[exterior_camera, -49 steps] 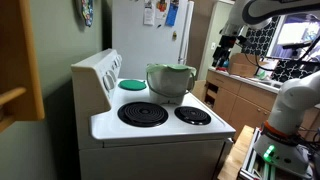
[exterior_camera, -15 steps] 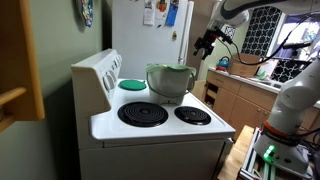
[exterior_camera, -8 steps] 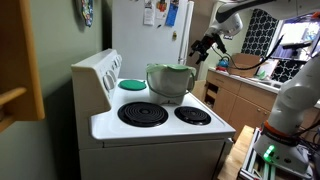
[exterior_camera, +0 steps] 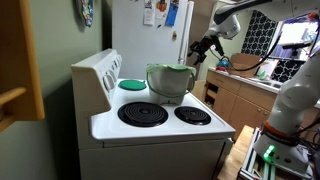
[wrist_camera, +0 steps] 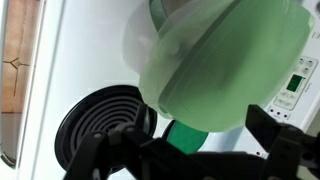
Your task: Open the bin
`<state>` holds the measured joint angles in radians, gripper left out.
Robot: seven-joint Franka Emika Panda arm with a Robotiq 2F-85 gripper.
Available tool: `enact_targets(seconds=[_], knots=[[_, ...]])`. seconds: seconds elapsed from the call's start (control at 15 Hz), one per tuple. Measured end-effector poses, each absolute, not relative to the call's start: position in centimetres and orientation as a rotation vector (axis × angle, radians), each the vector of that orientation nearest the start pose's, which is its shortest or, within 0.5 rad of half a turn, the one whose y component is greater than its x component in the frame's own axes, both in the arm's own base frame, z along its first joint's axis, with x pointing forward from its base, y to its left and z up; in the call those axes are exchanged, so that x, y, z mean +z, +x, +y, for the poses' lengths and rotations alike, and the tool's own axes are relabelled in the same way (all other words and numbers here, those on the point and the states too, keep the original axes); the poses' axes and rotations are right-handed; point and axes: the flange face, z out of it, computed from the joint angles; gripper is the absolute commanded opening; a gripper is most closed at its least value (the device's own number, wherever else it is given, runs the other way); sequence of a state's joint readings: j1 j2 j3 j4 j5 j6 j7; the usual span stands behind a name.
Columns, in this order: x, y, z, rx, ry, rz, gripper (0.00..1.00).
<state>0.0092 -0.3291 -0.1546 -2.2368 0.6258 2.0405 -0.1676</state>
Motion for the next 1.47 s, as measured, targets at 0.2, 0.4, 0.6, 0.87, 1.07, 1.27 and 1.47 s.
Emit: enact_targets(seconds=[0.2,0.4,0.6,0.87,1.07,1.27,1.47], knots=[[52.0,47.4,-4.8,-0.320,-2.430,0.230,1.00],[50.7,47.8,-5.0,-0.323,-2.366,0.171,1.00],[49.0,48.3,-4.9,-0.296,-2.318,0.138,1.00],[47.3,48.7,-5.5,-0.290,-2.275,0.121,1.00],[46.3,48.6,-6.1,-0.293,-2.236,0.122,1.00],[45.6,48.5,-6.1,-0.280,-2.181,0.113,1.00],[45.1,48.6,-6.1,-0.280,-2.138,0.103,1.00]])
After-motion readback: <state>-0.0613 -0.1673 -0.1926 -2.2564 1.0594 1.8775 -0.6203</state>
